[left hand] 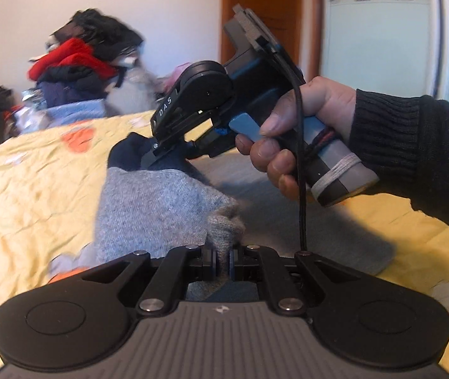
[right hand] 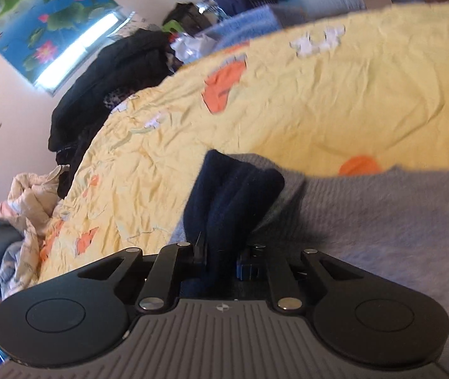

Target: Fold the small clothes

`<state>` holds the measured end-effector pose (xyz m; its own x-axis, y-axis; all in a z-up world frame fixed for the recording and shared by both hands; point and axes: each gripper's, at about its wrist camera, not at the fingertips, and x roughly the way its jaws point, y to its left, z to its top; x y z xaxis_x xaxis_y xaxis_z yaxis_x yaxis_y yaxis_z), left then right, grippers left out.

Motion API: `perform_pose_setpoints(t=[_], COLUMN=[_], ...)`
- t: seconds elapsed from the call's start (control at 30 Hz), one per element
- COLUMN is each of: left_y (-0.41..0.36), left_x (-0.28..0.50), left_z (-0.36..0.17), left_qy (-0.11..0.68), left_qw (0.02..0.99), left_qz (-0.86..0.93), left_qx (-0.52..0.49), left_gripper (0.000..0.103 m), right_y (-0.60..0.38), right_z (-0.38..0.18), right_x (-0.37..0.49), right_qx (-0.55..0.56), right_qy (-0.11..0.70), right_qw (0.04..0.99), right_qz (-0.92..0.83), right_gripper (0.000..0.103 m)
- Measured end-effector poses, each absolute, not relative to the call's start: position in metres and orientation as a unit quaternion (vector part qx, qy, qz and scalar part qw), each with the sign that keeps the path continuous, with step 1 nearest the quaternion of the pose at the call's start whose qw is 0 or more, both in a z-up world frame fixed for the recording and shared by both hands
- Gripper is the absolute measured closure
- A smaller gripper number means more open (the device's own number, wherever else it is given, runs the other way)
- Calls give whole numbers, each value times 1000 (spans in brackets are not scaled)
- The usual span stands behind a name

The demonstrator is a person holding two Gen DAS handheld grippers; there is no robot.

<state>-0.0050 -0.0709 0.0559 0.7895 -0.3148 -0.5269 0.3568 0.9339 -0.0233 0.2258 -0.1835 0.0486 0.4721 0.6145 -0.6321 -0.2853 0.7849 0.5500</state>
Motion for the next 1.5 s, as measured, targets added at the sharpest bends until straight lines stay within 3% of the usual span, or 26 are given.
perform_pose_setpoints(t=[0.17, 0.37, 0.43, 0.5, 0.53, 0.57, 0.63, 0.67, 0.7, 0.77, 0.93, 1.03, 1.07, 1.13, 1.17, 1.27, 1.5], left_y=[-123, -179, -182, -171, -160, -145, -108, -87, -68, -38, 18, 25, 26, 17, 9, -5, 15], left_x=[-6, 4, 3, -2, -7, -12, -19, -18, -13, 14, 116, 142, 147, 148, 151, 152, 130], left_z=[64, 24, 20, 30, 39, 49, 69, 77, 81, 81, 35, 7, 1, -8, -11, -9, 57], left_qy=[257, 305, 312, 311, 308, 300, 272, 254, 239, 247, 364, 407, 417, 439, 447, 445, 372], left_qw=[930, 901, 894, 884, 877, 874, 881, 892, 905, 919, 863, 820, 811, 799, 802, 815, 882], left_qz=[-260, -299, -306, -337, -359, -377, -386, -372, -351, -297, -200, -194, -196, -201, -191, -184, -170], left_qx=[39, 81, 94, 89, 78, 62, 17, -7, -30, -81, -288, -353, -360, -358, -347, -321, -233], left_gripper=[96, 96, 94, 87, 84, 74, 35, 4, 0, 0, 1, 3, 7, 39, 57, 66, 70], right_y=[-250, -316, -326, -335, -340, -345, -358, -363, -366, -365, -351, -345, -343, -337, -333, -326, -290], right_z=[85, 41, 25, 25, 28, 33, 39, 38, 36, 28, 6, 3, 3, 3, 3, 3, 33], right_x=[205, 190, 182, 178, 173, 168, 154, 150, 148, 146, 150, 149, 149, 148, 147, 148, 145], right_qx=[118, 107, 140, 170, 181, 192, 221, 236, 242, 234, 248, 266, 273, 276, 274, 263, 263], right_qy=[417, 454, 446, 436, 426, 409, 382, 380, 386, 405, 429, 425, 425, 427, 426, 435, 400], right_qw=[865, 867, 869, 872, 876, 883, 888, 884, 879, 873, 857, 852, 850, 845, 846, 847, 856], right_qz=[251, 177, 165, 145, 133, 126, 129, 136, 139, 135, 140, 149, 153, 165, 168, 155, 194], right_gripper=[81, 79, 68, 42, 37, 30, 29, 29, 29, 28, 26, 16, 13, 11, 15, 57, 66])
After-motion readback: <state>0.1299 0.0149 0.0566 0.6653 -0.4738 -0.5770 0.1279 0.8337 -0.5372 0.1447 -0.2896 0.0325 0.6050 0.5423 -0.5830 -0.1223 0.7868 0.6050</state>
